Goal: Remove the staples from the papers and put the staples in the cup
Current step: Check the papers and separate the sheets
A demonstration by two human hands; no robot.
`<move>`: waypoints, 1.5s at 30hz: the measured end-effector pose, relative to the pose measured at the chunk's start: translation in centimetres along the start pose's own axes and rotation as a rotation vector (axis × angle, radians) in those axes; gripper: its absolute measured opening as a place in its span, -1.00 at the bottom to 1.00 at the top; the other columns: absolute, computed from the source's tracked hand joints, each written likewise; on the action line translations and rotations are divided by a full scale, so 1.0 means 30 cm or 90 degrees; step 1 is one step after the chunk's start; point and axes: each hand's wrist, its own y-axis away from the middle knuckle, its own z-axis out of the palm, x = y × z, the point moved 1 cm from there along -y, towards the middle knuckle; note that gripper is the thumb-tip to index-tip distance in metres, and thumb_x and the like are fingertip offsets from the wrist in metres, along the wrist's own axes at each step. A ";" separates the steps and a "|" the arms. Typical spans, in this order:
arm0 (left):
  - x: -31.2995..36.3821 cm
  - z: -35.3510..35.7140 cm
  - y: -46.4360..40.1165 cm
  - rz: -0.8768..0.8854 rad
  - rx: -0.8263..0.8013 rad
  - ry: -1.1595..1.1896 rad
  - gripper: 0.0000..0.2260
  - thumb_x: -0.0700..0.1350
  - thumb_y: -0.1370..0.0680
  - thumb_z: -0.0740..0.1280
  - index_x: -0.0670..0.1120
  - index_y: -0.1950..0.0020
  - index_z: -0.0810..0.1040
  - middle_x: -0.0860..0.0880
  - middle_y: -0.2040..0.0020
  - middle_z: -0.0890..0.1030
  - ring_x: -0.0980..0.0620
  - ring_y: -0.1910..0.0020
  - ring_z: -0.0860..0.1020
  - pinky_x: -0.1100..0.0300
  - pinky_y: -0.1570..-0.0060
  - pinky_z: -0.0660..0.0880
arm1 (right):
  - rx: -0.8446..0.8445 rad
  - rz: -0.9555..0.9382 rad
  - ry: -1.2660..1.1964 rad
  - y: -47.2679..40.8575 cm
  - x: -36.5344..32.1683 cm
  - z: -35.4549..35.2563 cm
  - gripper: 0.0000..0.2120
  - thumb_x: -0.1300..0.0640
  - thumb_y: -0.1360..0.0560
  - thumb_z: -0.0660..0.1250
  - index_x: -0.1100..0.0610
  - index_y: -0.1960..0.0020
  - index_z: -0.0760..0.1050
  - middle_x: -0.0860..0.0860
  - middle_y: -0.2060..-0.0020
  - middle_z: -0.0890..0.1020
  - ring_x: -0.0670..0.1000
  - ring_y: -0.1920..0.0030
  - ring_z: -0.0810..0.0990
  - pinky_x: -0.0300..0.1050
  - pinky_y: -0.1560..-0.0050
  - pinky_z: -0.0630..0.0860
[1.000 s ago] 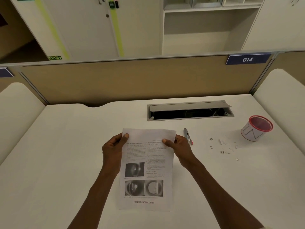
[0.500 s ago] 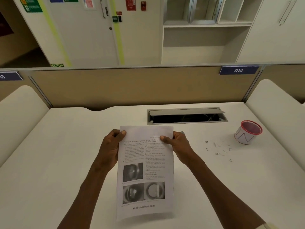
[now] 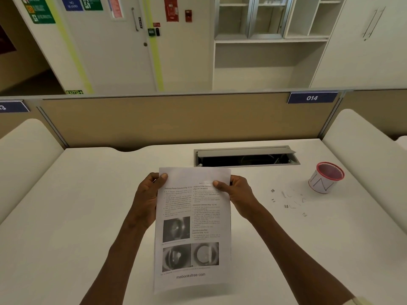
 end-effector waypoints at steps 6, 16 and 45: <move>-0.001 0.001 -0.001 -0.007 0.006 0.004 -0.90 -0.07 -0.59 0.25 -0.08 -0.02 0.47 -0.12 0.13 0.66 -0.12 0.21 0.66 0.02 0.24 0.62 | -0.001 0.004 -0.009 0.000 -0.002 0.009 -0.84 0.14 -0.48 0.41 0.19 -0.02 0.55 0.05 0.09 0.70 0.07 0.13 0.72 -0.16 0.19 0.63; 0.000 0.000 0.002 -0.002 -0.009 0.008 -0.85 -0.03 -0.56 0.26 -0.09 0.02 0.37 -0.11 0.17 0.67 -0.12 0.25 0.66 0.05 0.26 0.61 | 0.011 0.000 0.005 -0.003 0.001 0.004 -0.83 0.14 -0.48 0.41 0.20 -0.02 0.56 0.07 0.07 0.70 0.08 0.13 0.71 -0.17 0.20 0.62; 0.014 0.004 -0.015 0.074 0.127 -0.065 -0.94 -0.13 -0.56 0.33 -0.07 0.09 0.47 -0.14 0.07 0.63 -0.14 0.13 0.64 0.00 0.14 0.61 | 0.068 -0.019 0.062 -0.016 -0.024 -0.021 -0.73 0.03 -0.43 0.47 0.17 -0.04 0.58 0.07 0.05 0.71 0.13 0.13 0.72 0.08 0.06 0.66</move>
